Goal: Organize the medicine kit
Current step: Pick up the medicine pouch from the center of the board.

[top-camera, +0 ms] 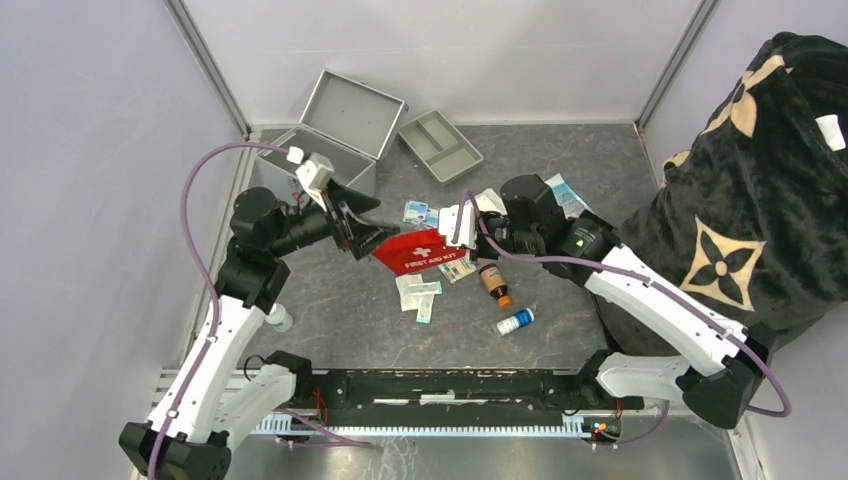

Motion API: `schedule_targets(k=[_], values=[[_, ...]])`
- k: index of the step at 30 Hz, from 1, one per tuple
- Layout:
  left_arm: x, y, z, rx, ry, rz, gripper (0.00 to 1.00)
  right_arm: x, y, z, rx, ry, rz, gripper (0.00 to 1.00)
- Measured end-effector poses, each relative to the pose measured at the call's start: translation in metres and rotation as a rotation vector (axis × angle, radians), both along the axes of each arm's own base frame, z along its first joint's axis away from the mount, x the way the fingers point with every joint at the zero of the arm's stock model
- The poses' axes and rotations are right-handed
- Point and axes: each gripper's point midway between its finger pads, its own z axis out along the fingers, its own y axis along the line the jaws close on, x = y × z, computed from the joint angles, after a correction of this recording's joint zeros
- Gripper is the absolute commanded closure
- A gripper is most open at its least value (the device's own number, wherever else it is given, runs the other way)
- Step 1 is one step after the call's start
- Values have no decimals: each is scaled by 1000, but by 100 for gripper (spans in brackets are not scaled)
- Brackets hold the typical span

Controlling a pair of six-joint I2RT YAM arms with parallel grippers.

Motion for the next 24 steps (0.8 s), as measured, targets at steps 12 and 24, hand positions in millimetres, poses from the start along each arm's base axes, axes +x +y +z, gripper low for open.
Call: schedule_targets(k=[12, 24], values=[[-59, -41, -48, 222, -65, -297, 20, -32, 8, -6, -67, 83, 215, 100], [-63, -50, -84, 345, -29, -360, 28, -43, 7, -4, -61, 97, 264, 100]])
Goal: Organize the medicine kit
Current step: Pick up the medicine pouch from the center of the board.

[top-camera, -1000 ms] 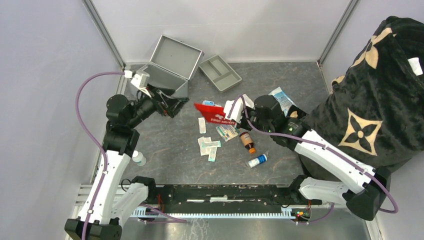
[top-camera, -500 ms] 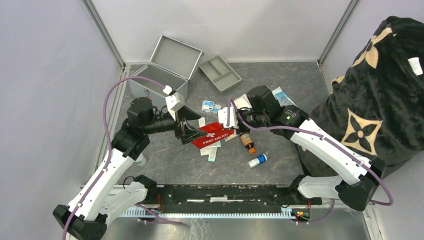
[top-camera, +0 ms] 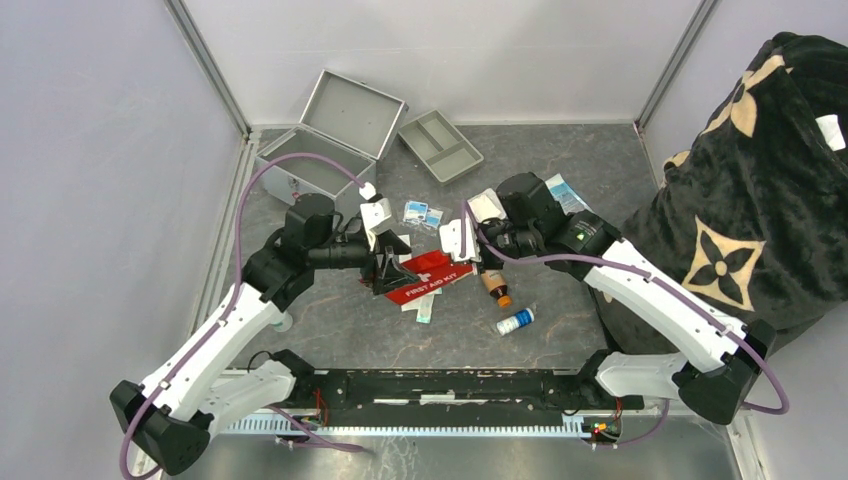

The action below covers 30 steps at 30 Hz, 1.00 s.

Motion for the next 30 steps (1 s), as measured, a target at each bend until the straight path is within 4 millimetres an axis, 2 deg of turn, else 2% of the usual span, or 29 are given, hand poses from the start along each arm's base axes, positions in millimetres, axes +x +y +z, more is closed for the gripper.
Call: schedule_targets(k=[4, 12, 13, 14, 15, 19, 23, 25, 27, 30], values=[[3, -2, -8, 24, 9, 4, 38, -4, 0, 3, 12, 2, 16, 100], [5, -4, -11, 41, 20, -4, 81, -6, 1, 5, 19, 4, 24, 100], [5, -4, -11, 41, 18, -5, 87, -6, 1, 5, 19, 3, 23, 97], [5, -4, -10, 41, 16, -5, 94, -6, 1, 5, 20, 2, 22, 89], [5, -4, -10, 42, 15, -6, 97, -5, 1, 6, 21, -1, 21, 81], [5, -4, -9, 41, 11, -6, 98, -1, -1, 11, 45, -29, -12, 58], [9, -3, -5, 43, -2, 15, 98, 8, -7, 19, 124, -102, -98, 42], [12, -2, -3, 43, -9, 35, 98, 12, -16, 21, 176, -137, -173, 33], [13, -1, -1, 38, -10, 51, 98, 15, -27, 25, 240, -168, -261, 27], [15, 0, 2, 31, -22, 63, 98, 19, -42, 34, 339, -209, -364, 25]])
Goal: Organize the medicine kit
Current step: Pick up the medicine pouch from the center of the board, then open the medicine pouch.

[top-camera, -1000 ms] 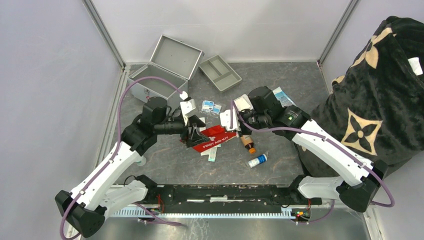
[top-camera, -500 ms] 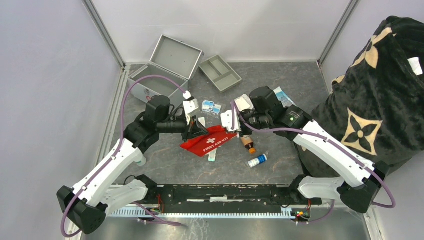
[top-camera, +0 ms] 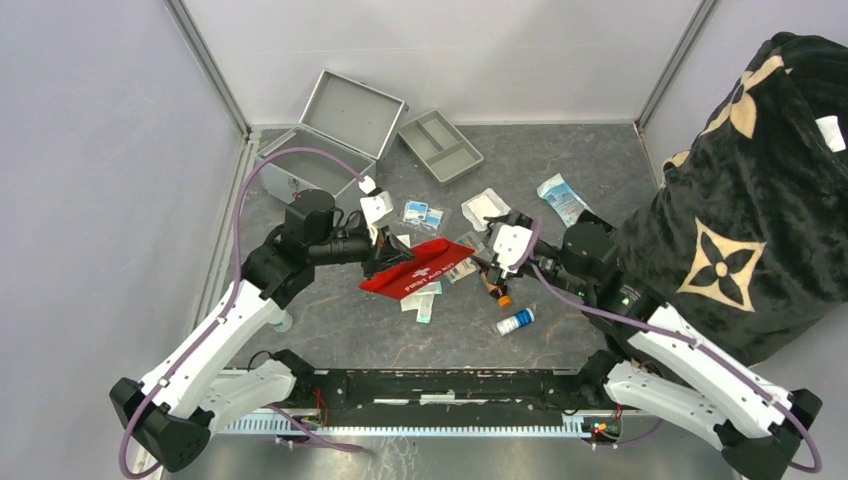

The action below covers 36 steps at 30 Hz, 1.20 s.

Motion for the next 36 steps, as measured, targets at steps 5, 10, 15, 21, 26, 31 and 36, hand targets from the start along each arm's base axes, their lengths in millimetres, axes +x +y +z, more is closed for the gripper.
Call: schedule_targets(k=[5, 10, 15, 21, 26, 31, 36], values=[[0, -1, 11, -37, -18, 9, 98, 4, -11, 20, 169, -33, -94, 22], [6, -5, 42, -148, -30, 66, 98, 13, -19, 17, 361, 40, -205, 19], [14, 2, 86, -301, -57, 189, 98, 16, -18, 11, 532, 153, -244, 18], [17, 19, 128, -468, -69, 324, 98, 8, -3, 30, 667, 219, -157, 17], [31, 32, 134, -508, -67, 448, 98, 8, 15, 37, 706, 303, -98, 16], [55, 43, 115, -466, -26, 590, 98, 16, 50, 54, 769, 446, -91, 18], [81, 56, 80, -361, 32, 758, 98, 21, 86, 61, 847, 594, -172, 24]])
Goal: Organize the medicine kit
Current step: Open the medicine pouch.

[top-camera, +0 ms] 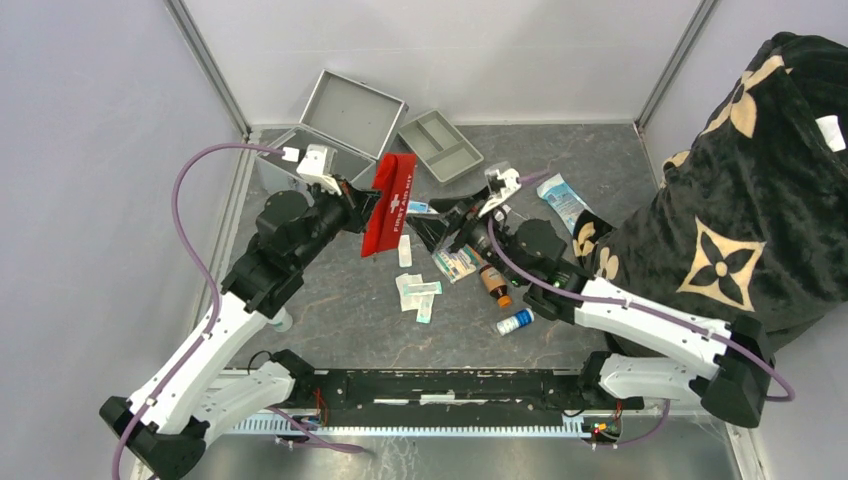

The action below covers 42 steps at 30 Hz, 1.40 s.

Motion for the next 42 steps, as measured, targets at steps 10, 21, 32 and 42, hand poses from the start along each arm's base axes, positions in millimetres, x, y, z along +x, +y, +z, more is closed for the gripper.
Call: schedule_targets(k=[10, 21, 32, 42], values=[[17, 14, -32, 91, 116, 121, 98, 47, 21, -10, 34, 254, -209, 34], [16, 14, -35, 96, 129, 119, 98, 62, 40, -51, -45, 355, -248, 36], [20, 2, -53, 127, 177, 78, 98, 65, 52, -61, -65, 373, -227, 41], [19, 1, -54, 135, 176, 70, 98, 73, 51, -82, -109, 394, -273, 53]])
